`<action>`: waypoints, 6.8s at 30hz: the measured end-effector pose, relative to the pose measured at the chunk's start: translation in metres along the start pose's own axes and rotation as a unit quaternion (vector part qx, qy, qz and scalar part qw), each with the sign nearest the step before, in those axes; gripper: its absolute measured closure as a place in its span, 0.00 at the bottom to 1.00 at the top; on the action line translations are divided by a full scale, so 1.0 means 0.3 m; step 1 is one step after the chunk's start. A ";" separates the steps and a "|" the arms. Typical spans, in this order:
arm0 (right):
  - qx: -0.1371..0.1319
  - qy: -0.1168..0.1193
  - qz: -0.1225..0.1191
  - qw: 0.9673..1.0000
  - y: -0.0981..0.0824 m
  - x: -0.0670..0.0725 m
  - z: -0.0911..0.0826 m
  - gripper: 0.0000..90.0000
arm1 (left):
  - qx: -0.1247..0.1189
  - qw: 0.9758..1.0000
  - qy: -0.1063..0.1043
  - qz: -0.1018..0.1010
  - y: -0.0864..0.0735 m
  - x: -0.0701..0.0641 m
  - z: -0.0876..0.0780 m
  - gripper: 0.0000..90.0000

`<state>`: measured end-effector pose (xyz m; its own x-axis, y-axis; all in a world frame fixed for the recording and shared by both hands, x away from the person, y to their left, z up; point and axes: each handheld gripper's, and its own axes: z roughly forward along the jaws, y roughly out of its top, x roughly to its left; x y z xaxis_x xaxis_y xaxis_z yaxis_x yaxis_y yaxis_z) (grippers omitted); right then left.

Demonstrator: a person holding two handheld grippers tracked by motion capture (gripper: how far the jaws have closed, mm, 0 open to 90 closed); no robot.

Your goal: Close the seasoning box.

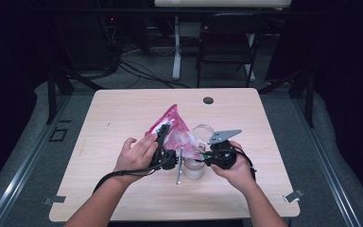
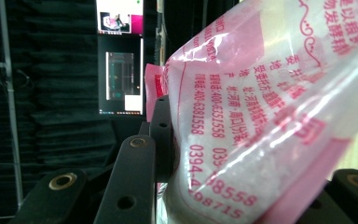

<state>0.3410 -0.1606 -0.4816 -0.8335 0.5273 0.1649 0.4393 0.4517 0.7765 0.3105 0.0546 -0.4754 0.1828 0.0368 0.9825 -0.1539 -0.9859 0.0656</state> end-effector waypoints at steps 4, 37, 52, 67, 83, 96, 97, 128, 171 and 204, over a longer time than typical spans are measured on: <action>-0.010 -0.002 0.000 1.000 0.006 0.007 -0.007 1.00 | -0.002 1.000 -0.003 -0.009 -0.013 -0.007 0.005 0.81; -0.008 -0.012 -0.007 1.000 0.015 0.031 0.036 1.00 | 0.032 0.993 -0.061 -0.098 -0.088 -0.098 0.009 0.82; -0.007 -0.004 -0.008 1.000 0.022 0.048 0.063 1.00 | 0.044 0.978 -0.115 -0.168 -0.127 -0.159 0.020 0.83; -0.008 -0.006 -0.014 1.000 0.026 0.062 0.070 1.00 | 0.037 0.966 -0.143 -0.211 -0.145 -0.195 0.029 0.84; -0.027 -0.002 -0.011 1.000 0.029 0.066 0.062 0.88 | 0.030 0.950 -0.190 -0.247 -0.162 -0.225 0.046 0.85; -0.059 -0.003 -0.003 0.998 0.034 0.063 0.037 0.68 | 0.021 0.909 -0.250 -0.333 -0.212 -0.224 0.068 0.86; -0.062 -0.004 -0.003 0.998 0.034 0.064 0.035 0.66 | 0.019 0.903 -0.255 -0.345 -0.215 -0.224 0.070 0.86; -0.121 -0.042 0.023 0.992 0.016 0.021 -0.069 0.51 | -0.014 0.773 -0.292 -0.563 -0.406 -0.139 0.115 0.86; -0.135 -0.082 0.056 0.986 -0.026 -0.017 -0.138 0.51 | 0.131 0.739 -0.205 -0.628 -0.783 -0.171 0.101 0.86; -0.134 -0.079 0.065 0.986 -0.009 -0.024 -0.105 0.51 | 0.063 0.743 -0.188 -0.639 -0.726 -0.144 0.028 0.46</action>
<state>0.3353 -0.1882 -0.4657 -0.7034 0.6840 0.1933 0.4171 0.1771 0.8914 0.3444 0.2665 -0.5335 0.3632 0.9316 0.0115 0.4663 -0.1924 0.8635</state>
